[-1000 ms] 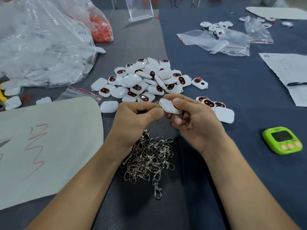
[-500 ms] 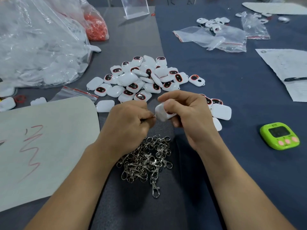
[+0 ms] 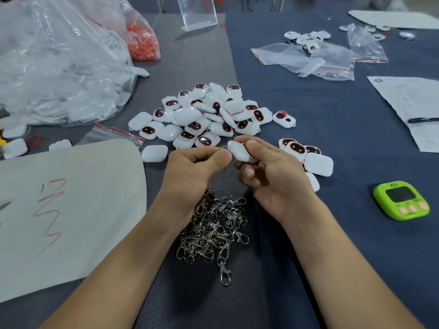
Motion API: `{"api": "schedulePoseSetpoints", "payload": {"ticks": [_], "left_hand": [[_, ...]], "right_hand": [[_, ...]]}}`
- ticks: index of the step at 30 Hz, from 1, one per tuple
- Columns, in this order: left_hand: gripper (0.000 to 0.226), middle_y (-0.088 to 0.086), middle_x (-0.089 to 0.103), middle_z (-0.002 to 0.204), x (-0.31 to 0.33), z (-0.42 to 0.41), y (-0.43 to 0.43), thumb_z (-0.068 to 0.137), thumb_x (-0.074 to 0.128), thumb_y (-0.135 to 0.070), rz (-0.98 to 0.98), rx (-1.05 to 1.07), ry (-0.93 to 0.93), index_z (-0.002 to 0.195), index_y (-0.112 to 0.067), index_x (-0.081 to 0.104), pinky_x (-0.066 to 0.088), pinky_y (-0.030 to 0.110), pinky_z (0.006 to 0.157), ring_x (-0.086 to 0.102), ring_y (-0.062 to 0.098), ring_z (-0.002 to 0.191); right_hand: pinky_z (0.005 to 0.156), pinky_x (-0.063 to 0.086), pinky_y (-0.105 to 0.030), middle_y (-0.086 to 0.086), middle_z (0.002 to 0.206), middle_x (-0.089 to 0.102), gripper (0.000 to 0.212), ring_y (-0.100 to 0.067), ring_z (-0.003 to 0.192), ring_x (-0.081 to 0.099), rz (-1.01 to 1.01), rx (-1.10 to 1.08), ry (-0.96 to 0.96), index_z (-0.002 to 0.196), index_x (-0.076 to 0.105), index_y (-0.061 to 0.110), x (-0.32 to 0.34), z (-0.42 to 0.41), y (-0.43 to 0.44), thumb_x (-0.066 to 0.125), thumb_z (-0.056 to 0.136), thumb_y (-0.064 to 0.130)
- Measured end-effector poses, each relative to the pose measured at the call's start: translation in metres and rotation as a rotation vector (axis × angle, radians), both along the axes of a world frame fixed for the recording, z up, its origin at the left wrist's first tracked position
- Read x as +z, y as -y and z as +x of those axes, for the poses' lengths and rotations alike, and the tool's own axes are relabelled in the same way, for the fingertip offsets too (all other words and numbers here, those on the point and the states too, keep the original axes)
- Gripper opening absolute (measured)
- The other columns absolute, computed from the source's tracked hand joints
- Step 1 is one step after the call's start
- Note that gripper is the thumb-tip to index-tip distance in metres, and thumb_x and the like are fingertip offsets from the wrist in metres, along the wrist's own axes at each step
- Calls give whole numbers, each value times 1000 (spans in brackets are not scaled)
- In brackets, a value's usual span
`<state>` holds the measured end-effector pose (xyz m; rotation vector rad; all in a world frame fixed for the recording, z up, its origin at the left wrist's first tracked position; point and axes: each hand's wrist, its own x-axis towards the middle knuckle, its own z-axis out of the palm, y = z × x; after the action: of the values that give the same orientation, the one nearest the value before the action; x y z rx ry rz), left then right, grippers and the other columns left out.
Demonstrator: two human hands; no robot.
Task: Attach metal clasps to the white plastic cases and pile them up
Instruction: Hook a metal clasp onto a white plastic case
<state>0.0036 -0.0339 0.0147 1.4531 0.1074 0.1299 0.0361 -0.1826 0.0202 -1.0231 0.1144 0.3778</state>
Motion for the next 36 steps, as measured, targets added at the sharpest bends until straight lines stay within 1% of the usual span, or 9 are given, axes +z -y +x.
{"api": "schedulePoseSetpoints", "payload": {"ticks": [2, 5, 10, 13, 17, 21, 24, 29, 36], "left_hand": [[10, -4, 77, 77, -1, -1, -1, 81, 79, -15, 71, 40, 56, 86, -23, 83, 54, 21, 70, 67, 5, 72], [13, -2, 71, 71, -4, -2, -7, 81, 80, -12, 539, 112, 208, 80, -25, 81, 51, 27, 64, 65, 10, 69], [14, -2, 62, 74, -5, -2, -14, 85, 67, -20, 1267, -108, 360, 80, -14, 78, 50, 40, 65, 58, 19, 68], [14, -8, 63, 73, -7, -3, -14, 90, 69, -28, 1146, -9, 310, 87, -20, 80, 49, 33, 62, 57, 11, 66], [16, -15, 74, 73, -9, 2, -10, 85, 80, -20, 514, 35, 70, 83, -36, 80, 50, 14, 62, 66, 2, 68], [8, -3, 75, 72, -5, 2, -4, 81, 78, -22, 192, -22, -14, 86, -24, 83, 50, 17, 60, 62, 3, 63], [8, -3, 70, 68, -7, 0, -8, 79, 80, -18, 383, 70, 64, 78, -26, 82, 48, 24, 64, 59, 6, 65], [12, -6, 65, 79, -3, -2, -9, 86, 68, -27, 1314, -61, 264, 82, -20, 77, 47, 36, 66, 59, 17, 74], [9, -20, 59, 71, -6, -2, -12, 85, 78, -34, 1007, 150, 181, 93, -32, 80, 52, 32, 69, 56, 7, 70]], "right_hand": [[38, 29, -18, -9, 64, 66, 21, -10, 42, 45, -51, -9, 22, 98, 71, 7, 0, -2, -1, 51, 103, 7], [38, 31, -19, -8, 67, 66, 17, -10, 40, 44, -260, -106, 156, 94, 75, 12, 0, -2, 0, 60, 98, 6], [57, 43, -12, 19, 64, 63, 12, 1, 58, 58, -994, -191, 809, 98, 74, 28, -9, -18, -10, 66, 93, 21], [51, 43, -17, 13, 62, 65, 14, -4, 49, 54, -797, -228, 580, 95, 76, 23, -9, -11, -8, 63, 96, 16], [35, 31, -21, -10, 67, 66, 20, -11, 40, 46, -328, -162, 88, 98, 72, 5, 1, -2, -4, 53, 102, 6], [34, 28, -19, -9, 64, 65, 21, -10, 39, 45, -137, -123, -22, 95, 71, 5, 1, -5, -9, 52, 103, 6], [36, 30, -19, -6, 61, 63, 18, -11, 39, 45, -280, -196, 130, 94, 72, 9, 0, -6, -12, 56, 101, 6], [58, 42, -9, 18, 63, 62, 9, -3, 58, 60, -951, -287, 749, 99, 74, 29, -9, -25, -20, 67, 94, 26], [50, 45, -25, 6, 60, 67, 18, -9, 45, 53, -772, -399, 369, 84, 75, 25, 5, 6, 12, 63, 92, 13]]}}
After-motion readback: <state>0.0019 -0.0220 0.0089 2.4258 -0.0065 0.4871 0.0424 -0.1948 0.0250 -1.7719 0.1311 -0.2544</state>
